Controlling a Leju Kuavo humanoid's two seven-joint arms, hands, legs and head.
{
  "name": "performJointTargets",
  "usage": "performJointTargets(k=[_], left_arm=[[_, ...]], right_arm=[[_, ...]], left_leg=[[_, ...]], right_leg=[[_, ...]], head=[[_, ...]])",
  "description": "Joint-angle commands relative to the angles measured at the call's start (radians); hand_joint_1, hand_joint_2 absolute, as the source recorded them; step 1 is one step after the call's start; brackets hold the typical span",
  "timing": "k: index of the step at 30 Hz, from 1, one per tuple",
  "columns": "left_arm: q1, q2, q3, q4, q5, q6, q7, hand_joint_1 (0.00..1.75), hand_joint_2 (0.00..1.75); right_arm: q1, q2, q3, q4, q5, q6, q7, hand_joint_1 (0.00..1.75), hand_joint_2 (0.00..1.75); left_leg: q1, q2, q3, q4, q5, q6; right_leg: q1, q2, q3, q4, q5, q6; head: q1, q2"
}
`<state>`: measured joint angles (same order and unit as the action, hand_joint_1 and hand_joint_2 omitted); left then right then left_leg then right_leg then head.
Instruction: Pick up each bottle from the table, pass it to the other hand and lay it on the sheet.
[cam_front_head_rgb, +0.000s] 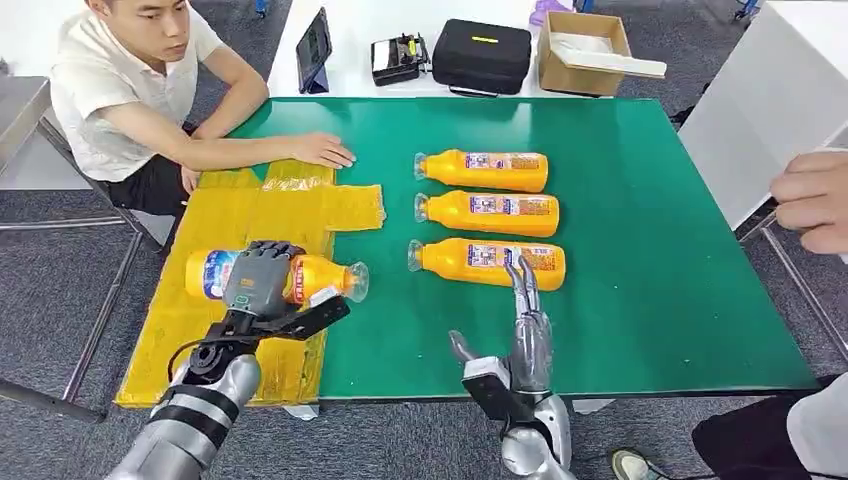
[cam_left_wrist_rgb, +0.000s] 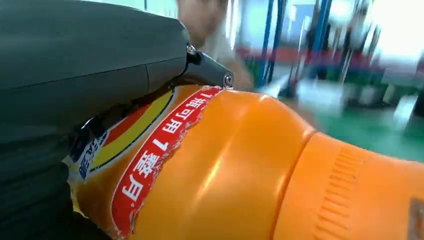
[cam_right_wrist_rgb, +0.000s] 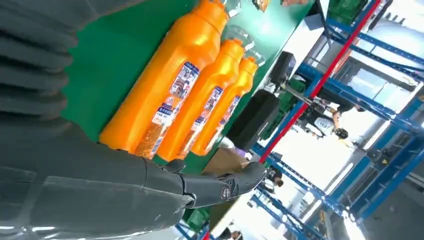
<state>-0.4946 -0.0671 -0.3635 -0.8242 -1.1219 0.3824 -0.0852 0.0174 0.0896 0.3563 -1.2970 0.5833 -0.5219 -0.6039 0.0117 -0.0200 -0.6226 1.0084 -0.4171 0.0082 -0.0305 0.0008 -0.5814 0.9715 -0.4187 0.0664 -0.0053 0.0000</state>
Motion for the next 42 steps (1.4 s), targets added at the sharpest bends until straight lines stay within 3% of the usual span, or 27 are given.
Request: performJointTargets(k=[1,4,5,6,8,10,11,15,21,27,36,42], left_arm=[[-0.177,-0.03,-0.028,0.369,-0.037,-0.105,0.072,1.75,1.75],[-0.199,-0.022,-0.069,0.403,-0.096,-0.152,0.129,1.61,1.75],[-0.199,-0.022,-0.069,0.403,-0.096,-0.152,0.129,0.93,1.75],[-0.202,-0.025,-0.058,0.407,-0.086,-0.157,0.131,0.38,1.75],[-0.21,-0.027,-0.068,0.415,-0.1,-0.176,0.14,0.17,1.75],[-0.211,-0.03,-0.069,0.415,-0.1,-0.177,0.14,0.17,1.75],[-0.211,-0.03,-0.069,0.415,-0.1,-0.177,0.14,0.0,1.75],[-0.23,-0.034,-0.059,0.44,-0.055,-0.316,0.07,0.0,1.75],[-0.257,0.014,-0.095,0.464,-0.017,-0.498,-0.03,0.0,1.75],[-0.26,0.04,-0.117,0.466,0.011,-0.547,-0.077,0.0,1.75],[-0.262,0.038,-0.15,0.446,0.011,-0.527,-0.081,0.0,1.75],[-0.196,0.002,-0.185,0.208,0.084,-0.312,-0.104,0.0,1.75]], right_arm=[[-0.027,0.002,0.003,0.028,-0.008,0.022,-0.003,0.0,1.75],[-0.028,0.005,0.012,0.03,-0.007,0.029,-0.003,0.0,1.75],[-0.028,0.005,0.012,0.03,-0.007,0.029,-0.003,0.0,1.75],[-0.028,0.005,0.015,0.03,-0.007,0.031,-0.003,0.0,1.75],[-0.026,0.002,0.016,0.027,-0.006,0.033,-0.004,0.0,1.75],[-0.025,0.002,0.016,0.027,-0.006,0.033,-0.004,0.0,1.75],[-0.025,0.002,0.016,0.027,-0.006,0.033,-0.004,0.0,1.75],[-0.027,-0.009,0.015,0.031,-0.001,0.033,-0.007,0.0,1.75],[-0.05,-0.018,0.027,0.078,0.002,0.026,-0.026,0.0,1.75],[-0.068,-0.021,0.042,0.115,-0.003,0.016,-0.039,0.0,1.75],[-0.068,-0.023,0.043,0.112,-0.011,0.009,-0.042,0.0,1.75],[-0.034,-0.025,0.033,0.066,0.002,-0.001,-0.038,0.0,1.75]], left_leg=[[0.001,0.001,0.003,0.0,-0.001,0.0],[0.001,0.0,0.002,0.001,-0.001,0.0],[0.001,0.001,0.003,0.001,-0.002,0.0],[0.001,0.001,0.0,0.0,-0.001,0.0],[0.0,0.0,0.002,0.0,-0.001,0.0],[0.001,0.002,0.003,0.001,-0.001,0.0],[0.001,0.001,0.002,0.0,-0.001,0.0],[0.001,0.002,0.004,0.0,-0.001,0.0],[0.0,0.002,0.007,-0.001,-0.001,0.0],[0.0,0.005,0.01,-0.002,-0.001,0.0],[0.0,0.004,0.012,-0.002,0.0,0.0],[0.0,0.001,0.01,-0.001,0.0,0.0]], right_leg=[[0.002,-0.001,0.004,0.0,-0.001,-0.003],[0.001,-0.001,0.003,0.0,-0.001,-0.003],[0.002,-0.001,0.003,0.0,-0.002,-0.004],[0.001,0.0,0.0,0.0,0.0,-0.002],[0.001,-0.001,0.002,-0.001,0.0,-0.002],[0.002,0.001,0.003,0.0,0.0,-0.003],[0.001,0.0,0.003,-0.001,0.0,-0.002],[0.001,0.0,0.004,-0.001,-0.001,-0.004],[0.001,0.002,0.008,-0.001,0.0,-0.002],[0.001,0.004,0.01,-0.002,0.001,-0.004],[0.001,0.003,0.012,-0.002,0.001,-0.004],[0.001,0.0,0.012,-0.001,0.0,-0.003]], head=[[0.0,0.0],[0.0,0.0],[0.0,0.0],[0.0,0.0],[0.0,0.0],[0.0,0.0],[0.0,0.0],[0.0,0.0],[0.0,0.0],[0.0,0.0],[0.0,0.0],[0.0,0.0]])
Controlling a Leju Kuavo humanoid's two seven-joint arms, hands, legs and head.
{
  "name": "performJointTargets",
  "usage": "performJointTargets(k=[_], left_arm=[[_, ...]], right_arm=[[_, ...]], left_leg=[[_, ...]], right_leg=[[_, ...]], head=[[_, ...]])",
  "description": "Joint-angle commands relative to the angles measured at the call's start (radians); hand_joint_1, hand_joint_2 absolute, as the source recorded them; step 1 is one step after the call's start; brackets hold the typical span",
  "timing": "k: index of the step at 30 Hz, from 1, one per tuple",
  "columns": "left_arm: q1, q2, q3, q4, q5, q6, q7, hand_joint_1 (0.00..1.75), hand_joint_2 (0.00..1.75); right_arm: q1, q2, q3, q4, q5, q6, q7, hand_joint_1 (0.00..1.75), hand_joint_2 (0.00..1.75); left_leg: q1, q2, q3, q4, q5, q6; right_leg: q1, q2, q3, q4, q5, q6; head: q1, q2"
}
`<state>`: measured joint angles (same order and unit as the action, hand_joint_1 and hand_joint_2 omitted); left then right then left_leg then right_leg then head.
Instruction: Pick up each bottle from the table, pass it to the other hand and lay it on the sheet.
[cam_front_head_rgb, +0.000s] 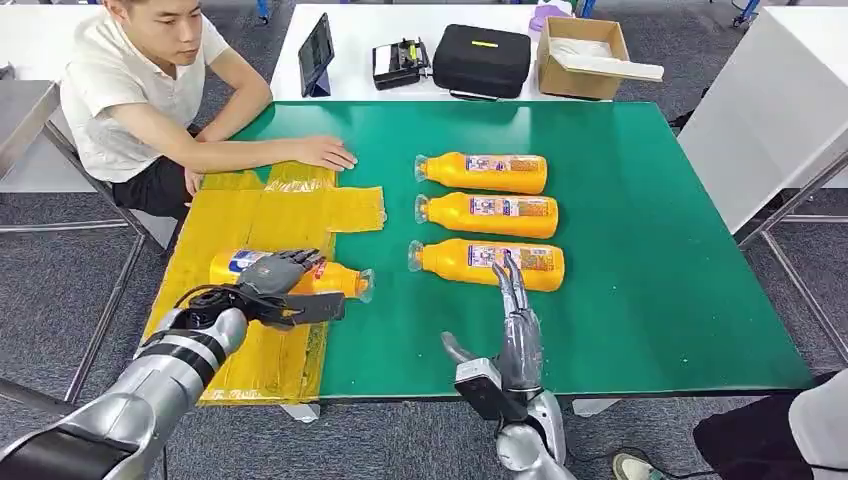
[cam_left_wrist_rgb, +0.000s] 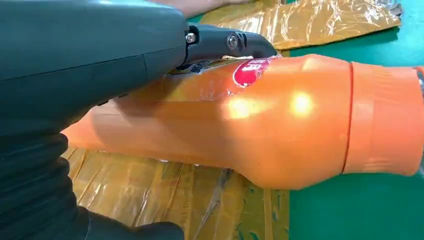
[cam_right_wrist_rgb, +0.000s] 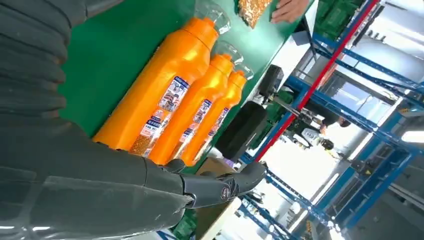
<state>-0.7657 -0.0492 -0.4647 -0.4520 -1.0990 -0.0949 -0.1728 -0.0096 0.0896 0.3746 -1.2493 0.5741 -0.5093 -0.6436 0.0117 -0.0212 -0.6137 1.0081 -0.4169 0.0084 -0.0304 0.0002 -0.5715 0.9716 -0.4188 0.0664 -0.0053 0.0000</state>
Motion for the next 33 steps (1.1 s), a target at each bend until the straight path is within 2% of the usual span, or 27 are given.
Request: performJointTargets(k=[1,4,5,6,7,8,9,10,12,13,15,16,20,21,22,23,27,31,33], left_arm=[[0.104,-0.022,-0.082,-0.239,0.07,0.228,0.018,0.0,0.0],[0.201,-0.022,-0.106,-0.449,0.081,0.301,0.077,0.0,0.0],[0.215,-0.023,-0.119,-0.471,0.069,0.316,0.081,0.0,1.75],[0.225,-0.018,-0.144,-0.493,0.046,0.319,0.088,0.0,1.75],[0.228,-0.013,-0.167,-0.503,0.008,0.342,0.107,0.0,1.75],[0.237,-0.016,-0.185,-0.516,-0.026,0.372,0.126,0.0,1.75],[0.24,-0.019,-0.187,-0.519,-0.029,0.373,0.129,0.0,1.75],[0.247,-0.028,-0.194,-0.54,-0.054,0.411,0.121,0.0,1.75],[0.265,-0.032,-0.204,-0.579,-0.073,0.415,0.134,0.0,1.75],[0.271,-0.032,-0.207,-0.594,-0.085,0.422,0.14,0.0,1.75],[0.282,-0.026,-0.221,-0.614,-0.112,0.431,0.147,0.0,1.75],[0.292,-0.018,-0.231,-0.635,-0.138,0.434,0.16,0.0,1.75],[0.296,-0.016,-0.231,-0.64,-0.139,0.432,0.161,0.0,1.75],[0.295,-0.015,-0.23,-0.64,-0.139,0.431,0.16,0.0,1.75],[0.296,-0.013,-0.23,-0.642,-0.142,0.426,0.156,0.0,1.75],[0.314,-0.01,-0.227,-0.666,-0.129,0.427,0.14,0.0,1.75],[0.384,0.0,-0.264,-0.759,-0.068,0.403,0.083,0.0,1.75],[0.432,-0.024,-0.286,-0.799,0.029,0.406,0.025,0.0,1.75],[0.46,-0.045,-0.31,-0.803,0.116,0.415,-0.046,0.0,1.75]], right_arm=[[-0.001,-0.023,0.01,0.01,0.017,-0.013,0.005,0.0,1.75],[0.022,-0.033,0.007,-0.031,0.043,-0.003,0.033,0.0,1.75],[0.023,-0.042,0.006,-0.035,0.055,-0.003,0.041,0.0,1.75],[0.025,-0.055,0.002,-0.043,0.076,-0.002,0.058,0.0,1.75],[0.02,-0.07,-0.001,-0.035,0.128,-0.004,0.09,0.0,1.75],[0.002,-0.111,0.007,0.003,0.357,-0.026,0.238,0.0,1.75],[0.001,-0.119,-0.001,0.009,0.351,-0.026,0.238,0.0,1.75],[-0.02,-0.142,-0.01,0.054,0.517,-0.068,0.337,0.0,1.75],[-0.046,-0.158,-0.028,0.1,0.557,-0.083,0.356,0.0,1.75],[-0.058,-0.169,-0.029,0.117,0.631,-0.098,0.394,0.0,1.75],[-0.072,-0.18,-0.041,0.117,0.658,-0.095,0.42,0.0,1.75],[-0.079,-0.193,-0.047,0.11,0.685,-0.059,0.453,0.0,1.75],[-0.082,-0.197,-0.05,0.106,0.684,-0.052,0.454,0.0,1.75],[-0.081,-0.194,-0.048,0.106,0.685,-0.052,0.454,0.0,1.75],[-0.084,-0.197,-0.05,0.114,0.702,-0.003,0.495,0.0,1.75],[-0.104,-0.216,-0.051,0.14,0.73,0.102,0.567,0.0,1.75],[-0.182,-0.232,-0.078,0.257,0.732,0.1,0.59,0.0,1.75],[-0.218,-0.225,-0.08,0.306,0.74,0.085,0.572,0.0,1.75],[-0.257,-0.225,-0.075,0.357,0.745,0.077,0.578,0.0,1.75]], left_leg=[[0.0,0.001,0.0,0.0,0.0,0.0],[0.0,0.0,-0.001,0.0,-0.001,0.001],[0.0,0.0,-0.002,0.0,-0.001,0.001],[0.001,0.002,0.0,0.002,-0.003,0.001],[0.0,0.001,-0.002,0.0,-0.001,0.001],[0.0,0.002,-0.001,0.001,-0.002,0.001],[0.0,0.001,-0.002,0.0,-0.002,0.001],[0.0,0.0,-0.003,0.0,-0.001,0.001],[0.0,0.001,-0.004,0.0,-0.001,0.001],[0.0,0.002,-0.003,0.001,-0.002,0.001],[0.0,0.002,-0.005,0.001,-0.002,0.001],[-0.001,0.003,-0.005,0.0,-0.001,0.001],[-0.001,0.002,-0.007,0.0,-0.001,0.0],[0.0,0.004,-0.003,0.001,-0.003,0.0],[-0.001,0.002,-0.006,0.0,-0.001,0.0],[0.0,0.003,-0.004,0.001,-0.002,0.0],[-0.001,0.006,-0.003,0.0,-0.002,0.001],[-0.001,0.004,-0.005,0.0,-0.002,0.001],[-0.001,0.005,-0.004,0.001,-0.002,0.001]], right_leg=[[0.001,-0.001,0.0,-0.001,0.0,-0.002],[0.001,-0.002,-0.001,-0.001,-0.001,-0.002],[0.0,-0.001,-0.003,0.0,-0.001,-0.002],[0.002,-0.001,0.0,0.0,-0.003,-0.005],[0.0,0.0,-0.002,-0.001,-0.001,-0.002],[0.001,0.0,-0.001,-0.001,-0.002,-0.003],[0.001,-0.001,-0.001,-0.001,-0.002,-0.003],[0.0,-0.001,-0.003,-0.002,-0.001,-0.002],[0.001,-0.001,-0.003,-0.002,-0.001,-0.003],[0.001,-0.001,-0.002,-0.002,-0.001,-0.003],[0.001,0.001,-0.004,-0.002,0.0,-0.003],[0.0,0.001,-0.005,-0.001,0.0,-0.002],[0.0,0.0,-0.007,-0.001,0.0,-0.002],[0.002,0.001,-0.003,-0.001,-0.001,-0.005],[0.0,0.001,-0.006,-0.001,0.0,-0.002],[0.002,0.001,-0.004,-0.001,-0.001,-0.004],[0.001,0.004,-0.004,-0.002,0.0,-0.003],[0.0,0.003,-0.005,-0.002,0.0,-0.002],[0.0,0.003,-0.004,-0.001,0.0,-0.003]], head=[[0.0,0.0],[0.0,0.0],[0.0,0.0],[0.0,0.0],[0.0,0.0],[0.0,0.0],[0.0,0.0],[0.0,0.0],[0.0,0.0],[0.0,0.0],[0.0,0.0],[0.0,0.0],[0.0,0.0],[0.0,0.0],[0.0,0.0],[0.0,0.0],[0.0,0.0],[0.0,0.0],[0.0,0.0]])
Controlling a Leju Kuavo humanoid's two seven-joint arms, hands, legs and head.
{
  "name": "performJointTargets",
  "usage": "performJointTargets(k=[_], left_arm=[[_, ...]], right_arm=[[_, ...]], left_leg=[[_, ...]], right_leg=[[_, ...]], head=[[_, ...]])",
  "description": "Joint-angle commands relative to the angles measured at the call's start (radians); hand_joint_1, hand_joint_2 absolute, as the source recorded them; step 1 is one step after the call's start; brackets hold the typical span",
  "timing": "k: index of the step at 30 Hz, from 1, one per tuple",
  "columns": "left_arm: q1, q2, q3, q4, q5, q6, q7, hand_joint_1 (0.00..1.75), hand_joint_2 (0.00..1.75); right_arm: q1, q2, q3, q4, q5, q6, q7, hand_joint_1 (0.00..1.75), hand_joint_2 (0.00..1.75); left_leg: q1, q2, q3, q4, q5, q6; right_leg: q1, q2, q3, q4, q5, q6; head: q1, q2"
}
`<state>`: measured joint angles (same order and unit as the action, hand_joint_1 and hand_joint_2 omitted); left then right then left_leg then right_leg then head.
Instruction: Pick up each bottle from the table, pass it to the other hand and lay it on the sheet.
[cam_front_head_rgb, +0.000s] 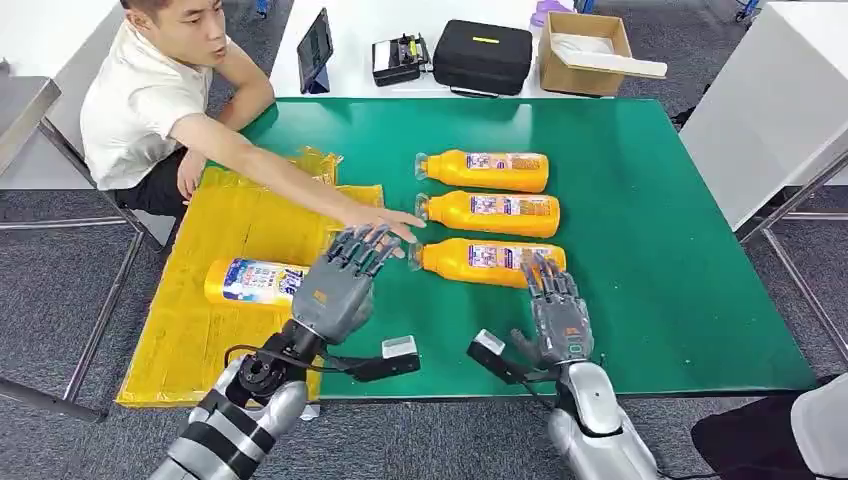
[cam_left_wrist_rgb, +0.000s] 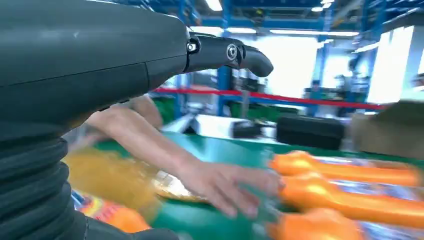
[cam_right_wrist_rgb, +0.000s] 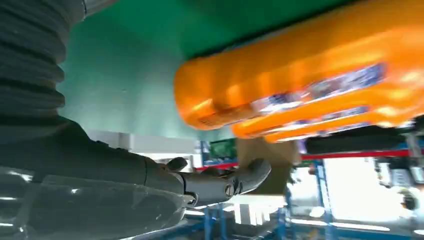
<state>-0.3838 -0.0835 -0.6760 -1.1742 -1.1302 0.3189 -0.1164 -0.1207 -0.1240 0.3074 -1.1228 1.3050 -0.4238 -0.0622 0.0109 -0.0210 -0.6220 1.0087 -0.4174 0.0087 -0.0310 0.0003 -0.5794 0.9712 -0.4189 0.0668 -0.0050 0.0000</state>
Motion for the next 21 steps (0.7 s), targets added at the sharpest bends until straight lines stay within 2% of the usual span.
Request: performJointTargets(k=[1,2,5,6,11,15,16,21], left_arm=[[0.079,-0.008,-0.129,-0.081,0.174,-0.022,-0.133,0.0,1.75],[0.071,0.002,-0.166,-0.081,0.181,-0.017,-0.134,0.0,1.75],[0.068,0.005,-0.169,-0.081,0.183,-0.014,-0.132,0.0,1.75],[0.066,0.007,-0.167,-0.082,0.184,-0.014,-0.131,0.0,1.75],[0.05,0.016,-0.171,-0.112,0.227,-0.033,-0.144,0.0,1.75],[0.044,0.014,-0.175,-0.089,0.218,-0.032,-0.133,0.0,1.75],[0.043,0.014,-0.176,-0.083,0.219,-0.03,-0.133,0.0,1.75],[0.032,0.026,-0.171,-0.07,0.222,0.002,-0.126,0.0,1.75]], right_arm=[[-0.175,-0.019,-0.001,0.267,0.042,-0.015,0.017,0.0,1.75],[-0.215,-0.017,-0.002,0.325,0.026,-0.039,-0.004,0.0,1.75],[-0.225,-0.017,-0.003,0.335,0.024,-0.04,-0.007,0.0,1.75],[-0.224,-0.016,-0.003,0.336,0.024,-0.041,-0.008,0.0,1.75],[-0.269,-0.001,0.026,0.375,0.051,-0.018,-0.013,0.0,1.75],[-0.298,0.009,0.041,0.416,0.06,-0.006,-0.006,0.0,1.75],[-0.305,0.013,0.036,0.432,0.048,0.005,-0.004,0.0,1.75],[-0.364,0.016,0.017,0.588,-0.027,0.195,0.04,0.0,1.75]], left_leg=[[0.0,0.006,0.005,0.0,-0.003,0.0],[0.0,0.003,0.002,0.0,-0.001,0.0],[0.0,0.002,0.002,0.0,0.0,0.0],[0.0,0.005,0.006,0.0,-0.002,0.0],[0.0,0.003,0.001,0.0,0.0,0.0],[0.001,0.01,0.008,0.002,-0.004,0.0],[0.0,0.004,0.003,0.0,-0.001,0.0],[0.0,0.004,0.004,0.0,-0.001,0.0]], right_leg=[[0.001,0.004,0.005,-0.001,-0.001,-0.004],[0.0,0.002,0.002,-0.001,0.0,-0.002],[0.0,0.001,0.001,-0.001,0.0,-0.002],[0.002,0.003,0.005,-0.001,-0.001,-0.005],[0.001,0.001,0.001,0.0,0.0,-0.002],[0.003,0.006,0.006,0.0,-0.001,-0.007],[0.001,0.002,0.002,0.0,0.0,-0.003],[0.001,0.003,0.003,0.0,0.0,-0.003]], head=[[0.0,0.0],[0.0,0.0],[-0.001,0.0],[-0.001,0.0],[0.0,0.0],[0.0,0.0],[0.0,0.0],[0.0,0.0]])
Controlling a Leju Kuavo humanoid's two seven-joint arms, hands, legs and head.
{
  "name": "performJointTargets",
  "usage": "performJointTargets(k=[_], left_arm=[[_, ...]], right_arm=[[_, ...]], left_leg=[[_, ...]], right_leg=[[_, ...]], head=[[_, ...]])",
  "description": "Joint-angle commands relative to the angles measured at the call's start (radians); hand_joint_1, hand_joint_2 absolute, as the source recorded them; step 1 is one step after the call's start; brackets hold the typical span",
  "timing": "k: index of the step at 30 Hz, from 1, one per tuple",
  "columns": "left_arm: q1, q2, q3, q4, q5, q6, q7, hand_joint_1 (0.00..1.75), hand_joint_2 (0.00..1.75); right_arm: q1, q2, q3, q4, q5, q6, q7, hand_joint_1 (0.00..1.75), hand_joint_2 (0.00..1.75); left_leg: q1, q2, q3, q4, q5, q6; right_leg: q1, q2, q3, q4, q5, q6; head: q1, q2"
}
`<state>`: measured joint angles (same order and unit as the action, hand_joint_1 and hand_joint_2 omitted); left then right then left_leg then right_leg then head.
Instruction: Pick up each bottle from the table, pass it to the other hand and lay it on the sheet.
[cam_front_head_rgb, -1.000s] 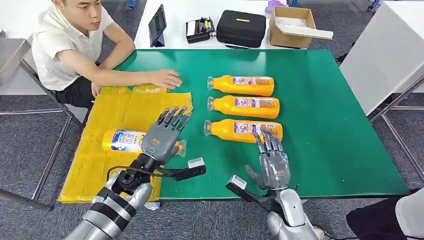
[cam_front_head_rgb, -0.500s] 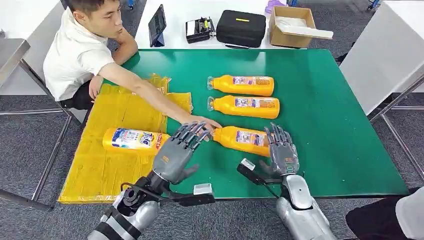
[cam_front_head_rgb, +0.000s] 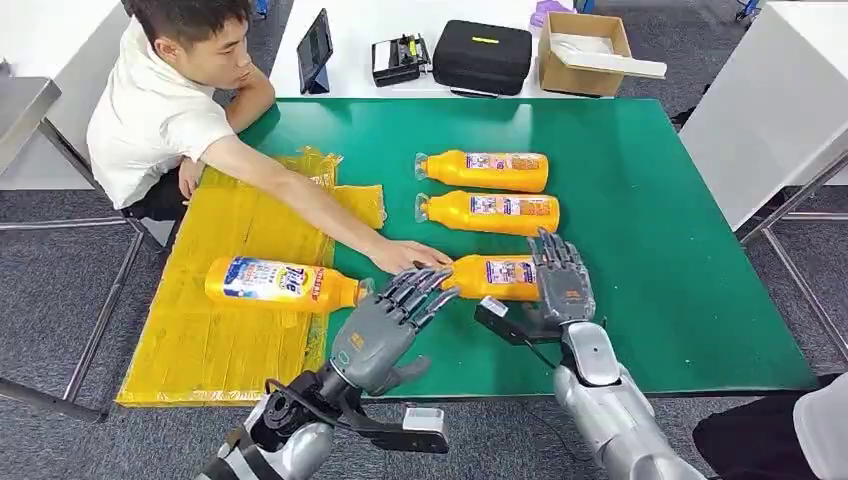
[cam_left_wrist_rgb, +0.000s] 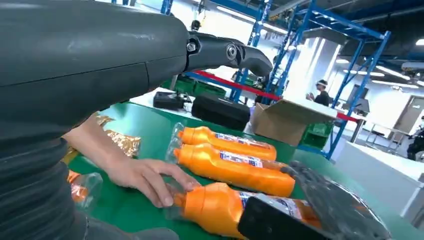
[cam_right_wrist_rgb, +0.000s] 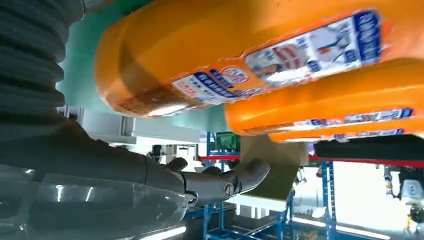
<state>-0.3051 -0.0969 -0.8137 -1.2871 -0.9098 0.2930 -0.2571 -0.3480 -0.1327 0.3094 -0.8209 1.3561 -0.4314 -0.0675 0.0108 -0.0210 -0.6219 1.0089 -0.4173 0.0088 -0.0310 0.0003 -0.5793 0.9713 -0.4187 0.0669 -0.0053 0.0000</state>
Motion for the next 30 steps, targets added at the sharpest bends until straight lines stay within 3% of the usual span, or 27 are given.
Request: performJointTargets(k=[1,5,9,19,20,23,27,30], left_arm=[[-0.048,0.041,-0.032,0.046,0.001,0.031,0.015,0.0,1.75],[-0.048,0.042,-0.031,0.054,0.003,0.032,0.016,0.0,1.75],[-0.051,0.033,-0.034,0.078,0.009,0.043,0.015,0.0,1.75],[-0.049,0.034,-0.03,0.085,0.011,0.056,0.017,0.0,1.75],[-0.048,0.034,-0.029,0.083,0.017,0.057,0.013,0.0,1.75],[-0.046,0.035,-0.029,0.077,0.036,0.057,0.002,0.0,1.75],[-0.029,0.035,-0.015,0.069,0.163,0.061,-0.102,0.0,1.75],[0.017,-0.007,0.033,0.042,0.392,-0.003,-0.198,0.0,1.75]], right_arm=[[-0.132,0.026,0.005,0.289,-0.091,0.2,0.049,0.0,1.75],[-0.137,0.028,0.004,0.308,-0.098,0.222,0.061,0.0,1.75],[-0.156,0.02,0.02,0.344,-0.1,0.318,0.112,0.0,1.75],[-0.138,0.021,0.025,0.328,-0.117,0.336,0.114,0.0,1.75],[-0.136,0.023,0.021,0.328,-0.13,0.336,0.106,1.75,1.75],[-0.136,0.023,0.021,0.317,-0.168,0.347,0.042,1.75,1.75],[-0.084,0.005,-0.044,0.226,-0.457,0.529,-0.328,1.75,1.75],[0.0,-0.04,-0.018,0.088,-0.656,0.62,-0.442,1.75,1.75]], left_leg=[[0.001,0.004,0.004,0.0,-0.001,0.0],[0.001,0.003,0.005,-0.001,-0.001,0.0],[0.001,0.002,0.008,-0.001,0.0,0.0],[0.001,0.0,0.015,-0.001,0.0,0.001],[0.001,0.0,0.015,-0.002,0.0,0.001],[0.001,0.0,0.016,-0.001,0.001,0.001],[0.002,0.0,0.016,-0.002,0.001,0.001],[0.002,-0.001,0.016,-0.002,0.001,0.001]], right_leg=[[0.002,0.003,0.003,-0.001,0.0,-0.004],[0.002,0.001,0.004,-0.002,0.0,-0.003],[0.002,0.0,0.007,-0.002,0.0,-0.003],[0.001,-0.001,0.008,-0.003,0.001,-0.002],[0.002,-0.002,0.008,-0.004,0.001,-0.004],[0.002,-0.002,0.015,-0.004,0.003,-0.004],[0.002,-0.002,0.014,-0.004,0.003,-0.005],[0.003,-0.003,0.016,-0.005,0.003,-0.005]], head=[[0.0,0.0],[0.0,0.0],[0.0,0.0],[0.0,0.0],[0.0,0.0],[0.0,0.0],[0.0,0.0],[0.0,0.0]])
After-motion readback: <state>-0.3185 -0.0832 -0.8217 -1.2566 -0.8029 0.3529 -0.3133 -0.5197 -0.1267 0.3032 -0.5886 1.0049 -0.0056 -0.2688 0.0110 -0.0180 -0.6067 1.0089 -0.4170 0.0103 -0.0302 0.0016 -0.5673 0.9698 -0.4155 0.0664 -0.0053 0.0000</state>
